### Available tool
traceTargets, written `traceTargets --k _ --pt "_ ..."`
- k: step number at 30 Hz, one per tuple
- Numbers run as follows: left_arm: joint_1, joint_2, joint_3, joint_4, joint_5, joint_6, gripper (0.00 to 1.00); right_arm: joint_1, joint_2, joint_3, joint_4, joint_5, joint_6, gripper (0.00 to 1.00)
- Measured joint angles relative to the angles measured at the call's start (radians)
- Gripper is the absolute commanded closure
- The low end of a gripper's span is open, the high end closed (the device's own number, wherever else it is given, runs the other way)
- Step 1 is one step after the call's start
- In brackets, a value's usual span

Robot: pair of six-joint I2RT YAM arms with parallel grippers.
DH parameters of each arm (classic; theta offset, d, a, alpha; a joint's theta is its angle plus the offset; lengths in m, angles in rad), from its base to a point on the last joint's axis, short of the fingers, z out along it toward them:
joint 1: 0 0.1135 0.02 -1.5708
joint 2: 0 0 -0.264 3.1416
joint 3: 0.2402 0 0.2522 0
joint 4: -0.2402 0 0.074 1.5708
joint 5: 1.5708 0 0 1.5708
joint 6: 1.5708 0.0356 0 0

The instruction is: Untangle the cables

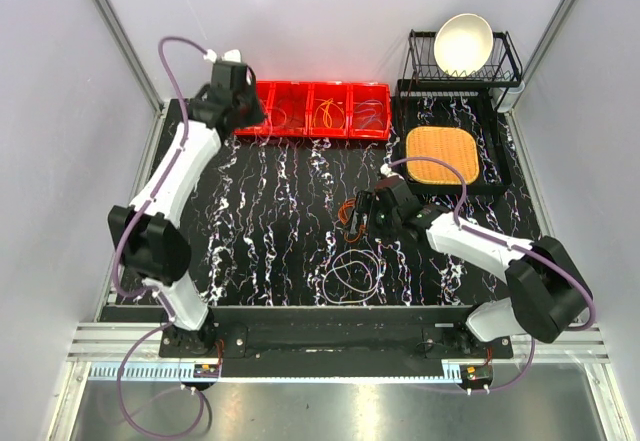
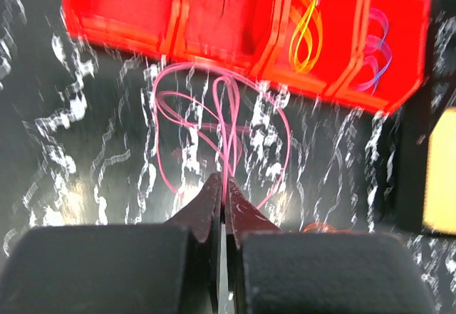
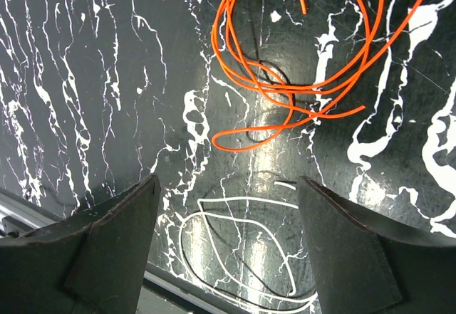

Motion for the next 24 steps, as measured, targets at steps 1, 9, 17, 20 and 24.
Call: traceTargets --k 1,9,17,20,24 --pt "0.010 0.024 0.063 -0.027 0.001 0.003 1.00 0.000 0.000 0.000 0.002 -0.001 -0.003 0.17" --pt "0.113 0.222 0.475 -0.138 0.065 0.013 1.00 0.000 0.054 0.020 0.039 -0.035 -0.019 0.17" --pt "0.253 0.333 0.573 -0.066 0.252 -0.052 1.00 0.001 0.124 0.043 0.075 -0.079 -0.040 0.17" --pt "0.285 0.361 0.573 0.012 0.332 -0.082 1.00 0.001 0.143 0.053 0.085 -0.088 -0.045 0.17" --pt "0.292 0.391 0.573 0.121 0.422 -0.106 1.00 0.001 0.163 0.059 0.096 -0.103 -0.049 0.17"
